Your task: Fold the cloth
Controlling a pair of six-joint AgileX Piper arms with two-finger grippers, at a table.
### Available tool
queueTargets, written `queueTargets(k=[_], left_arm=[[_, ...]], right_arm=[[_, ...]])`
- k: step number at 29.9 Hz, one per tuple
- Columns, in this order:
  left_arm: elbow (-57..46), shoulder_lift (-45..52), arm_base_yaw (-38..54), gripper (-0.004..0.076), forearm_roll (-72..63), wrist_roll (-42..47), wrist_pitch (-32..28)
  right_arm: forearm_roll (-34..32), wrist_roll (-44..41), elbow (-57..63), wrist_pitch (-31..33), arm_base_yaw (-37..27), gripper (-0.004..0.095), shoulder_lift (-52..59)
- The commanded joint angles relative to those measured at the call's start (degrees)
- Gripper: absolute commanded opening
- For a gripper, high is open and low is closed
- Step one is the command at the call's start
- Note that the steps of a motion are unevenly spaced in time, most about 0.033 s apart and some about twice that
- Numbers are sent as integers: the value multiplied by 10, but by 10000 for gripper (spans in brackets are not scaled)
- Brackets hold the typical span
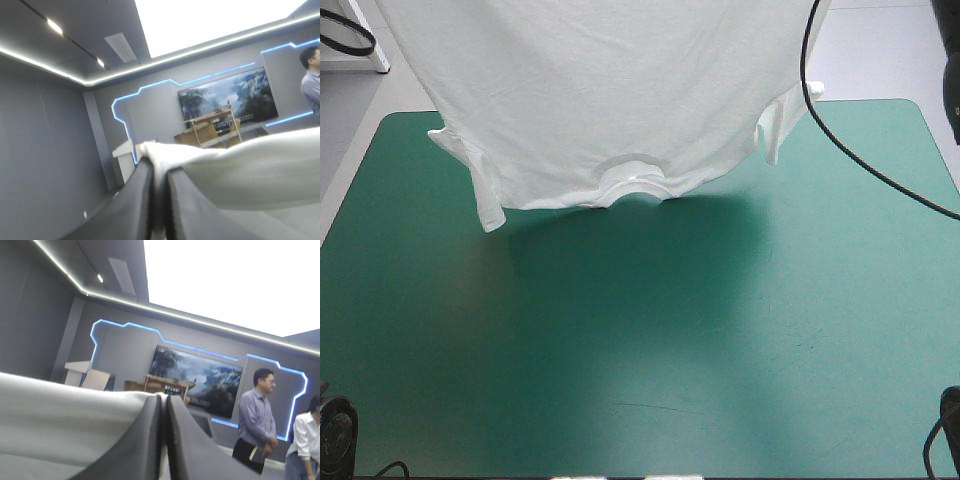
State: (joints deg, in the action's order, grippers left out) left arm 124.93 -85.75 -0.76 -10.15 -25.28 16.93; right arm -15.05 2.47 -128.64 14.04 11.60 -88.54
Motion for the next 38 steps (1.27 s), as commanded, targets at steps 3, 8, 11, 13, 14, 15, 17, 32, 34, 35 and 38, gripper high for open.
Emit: queueTargets(k=[3, 8, 11, 13, 14, 15, 17, 32, 34, 35, 38], left_arm=[[83, 7, -1, 19, -6, -2, -19], [124, 10, -1, 19, -6, -12, -16], [140, 8, -1, 19, -6, -12, -17], [141, 3, -1, 19, -6, -13, -17], [141, -1, -1, 19, -4, -13, -17], [141, -7, -1, 19, -4, -13, -18], [141, -23, -1, 19, -4, -13, -23], [185, -165, -1, 19, -8, -16, -116], [224, -184, -2, 19, -8, -27, -121], [246, -195, -2, 19, -8, -35, -117], [281, -213, -2, 19, -8, -38, -95]], right_arm=[[-10, 18, -70, -45, -7, -18, 17], [2, 26, -109, -44, -7, -18, 23], [20, 50, -117, -44, -7, -18, 24], [24, 51, -116, -42, -7, -18, 21], [30, 53, -116, -41, -7, -18, 15], [31, 55, -116, -41, -7, -18, 11], [31, 59, -116, -43, -7, -18, -3], [81, 59, -133, -153, -58, -18, -135], [80, 59, -151, -169, -58, -18, -144], [80, 68, -165, -170, -58, -18, -147], [89, 71, -189, -159, -58, -18, -155]])
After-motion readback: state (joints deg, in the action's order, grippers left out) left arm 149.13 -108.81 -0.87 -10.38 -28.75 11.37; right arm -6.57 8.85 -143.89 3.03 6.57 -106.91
